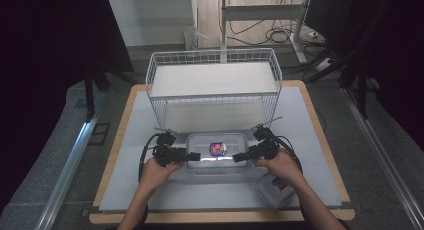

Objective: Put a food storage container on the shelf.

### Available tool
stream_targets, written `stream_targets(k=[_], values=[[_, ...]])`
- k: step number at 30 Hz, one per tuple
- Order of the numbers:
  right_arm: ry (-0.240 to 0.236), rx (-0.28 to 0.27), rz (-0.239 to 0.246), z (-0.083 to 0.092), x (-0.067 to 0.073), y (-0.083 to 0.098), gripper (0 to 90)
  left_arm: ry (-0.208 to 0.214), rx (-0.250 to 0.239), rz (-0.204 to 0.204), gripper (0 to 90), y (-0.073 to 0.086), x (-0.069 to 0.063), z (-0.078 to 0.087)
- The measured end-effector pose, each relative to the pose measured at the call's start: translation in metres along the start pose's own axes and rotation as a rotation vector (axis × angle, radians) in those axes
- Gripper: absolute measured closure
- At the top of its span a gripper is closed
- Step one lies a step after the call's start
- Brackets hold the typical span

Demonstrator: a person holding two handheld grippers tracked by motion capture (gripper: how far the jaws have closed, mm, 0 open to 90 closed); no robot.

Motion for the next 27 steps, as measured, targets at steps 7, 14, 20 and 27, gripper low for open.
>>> stream_targets(k=[7,14,20,27], values=[[0.016,-0.075,0.000,0.012,0.004,0.001,29.2,-0.018,-0.031,-0.036,32.5,0.004,-0.007,0.008],[-0.001,-0.118,-0.031,0.016,0.004,0.004,34.1,-0.025,-0.066,-0.046,33.6,0.009,-0.011,0.010],[0.003,-0.106,-0.019,0.015,0.004,0.004,33.1,-0.027,-0.075,-0.057,33.8,0.011,-0.012,0.011],[-0.013,-0.111,-0.035,0.017,0.005,0.005,35.2,-0.009,-0.090,-0.065,39.0,0.015,-0.013,0.015]])
Point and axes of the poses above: each handheld gripper's, and its own axes: z roughly backward along the jaws, y roughly out of its underside, x roughly to its left, the point moved 8 cm from there along -z, roughly forward along the jaws, and after that the axes turned 5 degrees about -x, right-handed, at the moved point
